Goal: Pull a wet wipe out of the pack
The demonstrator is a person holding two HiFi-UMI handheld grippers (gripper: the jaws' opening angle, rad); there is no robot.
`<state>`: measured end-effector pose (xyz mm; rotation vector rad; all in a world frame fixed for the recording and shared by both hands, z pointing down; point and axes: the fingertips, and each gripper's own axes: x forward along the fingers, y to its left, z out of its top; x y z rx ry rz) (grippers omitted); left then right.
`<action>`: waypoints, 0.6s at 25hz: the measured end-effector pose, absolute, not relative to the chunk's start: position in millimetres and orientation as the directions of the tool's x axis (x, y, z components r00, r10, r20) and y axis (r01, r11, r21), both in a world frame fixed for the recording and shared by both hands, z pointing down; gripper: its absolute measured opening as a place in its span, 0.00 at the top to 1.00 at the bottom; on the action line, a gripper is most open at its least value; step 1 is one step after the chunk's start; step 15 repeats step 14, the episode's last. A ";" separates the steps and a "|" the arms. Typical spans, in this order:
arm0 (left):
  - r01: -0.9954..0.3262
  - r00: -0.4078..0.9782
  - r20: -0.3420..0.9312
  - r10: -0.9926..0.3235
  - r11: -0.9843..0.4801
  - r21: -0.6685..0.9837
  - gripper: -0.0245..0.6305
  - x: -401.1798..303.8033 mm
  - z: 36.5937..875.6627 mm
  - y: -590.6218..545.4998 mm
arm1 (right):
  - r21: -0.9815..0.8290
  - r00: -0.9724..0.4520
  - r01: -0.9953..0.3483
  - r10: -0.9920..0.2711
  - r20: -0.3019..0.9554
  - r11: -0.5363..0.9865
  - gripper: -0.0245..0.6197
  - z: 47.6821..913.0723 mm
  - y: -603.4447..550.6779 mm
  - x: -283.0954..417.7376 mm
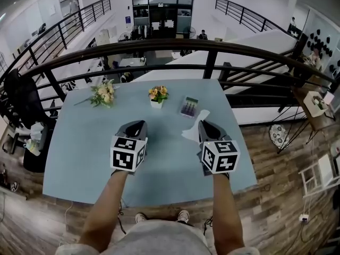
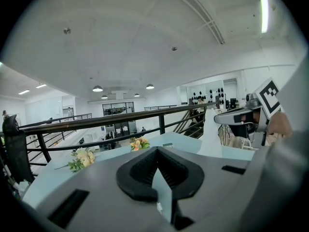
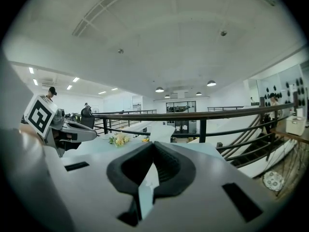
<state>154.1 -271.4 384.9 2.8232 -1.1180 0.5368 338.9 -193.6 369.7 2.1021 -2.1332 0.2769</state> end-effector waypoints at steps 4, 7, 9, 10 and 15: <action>-0.664 0.683 0.339 -0.647 -0.744 -0.082 0.97 153.1 385.6 -267.4 | -0.043 -0.017 -0.999 -0.974 0.225 0.008 0.95 371.7 -191.0 336.2; -0.663 0.683 0.339 -0.647 -0.744 -0.083 0.97 152.6 386.0 -266.4 | -0.048 -0.016 -0.999 -0.974 0.227 0.005 0.95 372.4 -190.6 335.9; -0.666 0.681 0.339 -0.649 -0.742 -0.084 0.97 152.2 385.1 -265.5 | -0.048 -0.017 -0.999 -0.974 0.226 0.006 0.95 371.4 -189.5 336.0; -0.667 0.680 0.339 -0.650 -0.741 -0.084 0.97 151.9 384.6 -264.9 | -0.050 -0.018 -0.999 -0.974 0.226 0.007 0.95 370.8 -188.9 335.8; -0.667 0.678 0.342 -0.651 -0.740 -0.086 0.97 149.7 383.8 -263.5 | -0.051 -0.018 -0.999 -0.974 0.226 0.007 0.95 369.5 -186.8 334.0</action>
